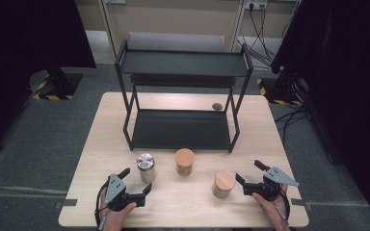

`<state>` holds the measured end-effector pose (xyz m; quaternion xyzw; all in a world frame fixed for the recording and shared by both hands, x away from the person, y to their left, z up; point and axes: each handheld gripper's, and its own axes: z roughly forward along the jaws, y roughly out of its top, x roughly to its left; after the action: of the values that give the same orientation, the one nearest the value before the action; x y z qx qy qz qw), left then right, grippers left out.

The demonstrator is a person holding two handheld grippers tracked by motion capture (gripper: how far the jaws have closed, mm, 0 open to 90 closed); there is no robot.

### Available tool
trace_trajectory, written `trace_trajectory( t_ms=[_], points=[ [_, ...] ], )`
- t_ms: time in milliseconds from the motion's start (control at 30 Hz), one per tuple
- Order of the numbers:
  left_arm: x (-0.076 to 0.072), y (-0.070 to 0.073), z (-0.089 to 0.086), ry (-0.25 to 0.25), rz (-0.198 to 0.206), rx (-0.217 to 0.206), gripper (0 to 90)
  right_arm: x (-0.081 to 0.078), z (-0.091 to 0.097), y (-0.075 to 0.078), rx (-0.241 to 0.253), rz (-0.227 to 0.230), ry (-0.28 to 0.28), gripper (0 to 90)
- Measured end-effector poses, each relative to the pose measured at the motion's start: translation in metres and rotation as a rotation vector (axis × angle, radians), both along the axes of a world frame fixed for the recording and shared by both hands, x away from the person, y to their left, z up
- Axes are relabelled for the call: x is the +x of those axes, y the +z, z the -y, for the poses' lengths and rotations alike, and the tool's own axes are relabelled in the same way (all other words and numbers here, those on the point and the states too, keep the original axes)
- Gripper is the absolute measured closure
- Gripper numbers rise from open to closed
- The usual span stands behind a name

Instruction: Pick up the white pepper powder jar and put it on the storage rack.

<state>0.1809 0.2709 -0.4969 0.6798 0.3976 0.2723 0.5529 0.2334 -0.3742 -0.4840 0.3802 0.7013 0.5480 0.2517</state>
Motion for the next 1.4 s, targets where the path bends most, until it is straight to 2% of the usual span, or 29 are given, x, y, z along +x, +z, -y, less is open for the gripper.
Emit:
trace_trajectory(
  t_ms=[200,1400],
  points=[
    [-0.0002,-0.0010,-0.0003,0.002,0.000,-0.011,0.3,0.0001,-0.0004,0.0003,-0.003,0.000,0.000,1.1],
    [-0.0018,-0.0009,0.0009,0.005,0.002,-0.008,0.3,0.0004,-0.0004,0.0005,-0.004,-0.001,0.002,1.2]
  ],
)
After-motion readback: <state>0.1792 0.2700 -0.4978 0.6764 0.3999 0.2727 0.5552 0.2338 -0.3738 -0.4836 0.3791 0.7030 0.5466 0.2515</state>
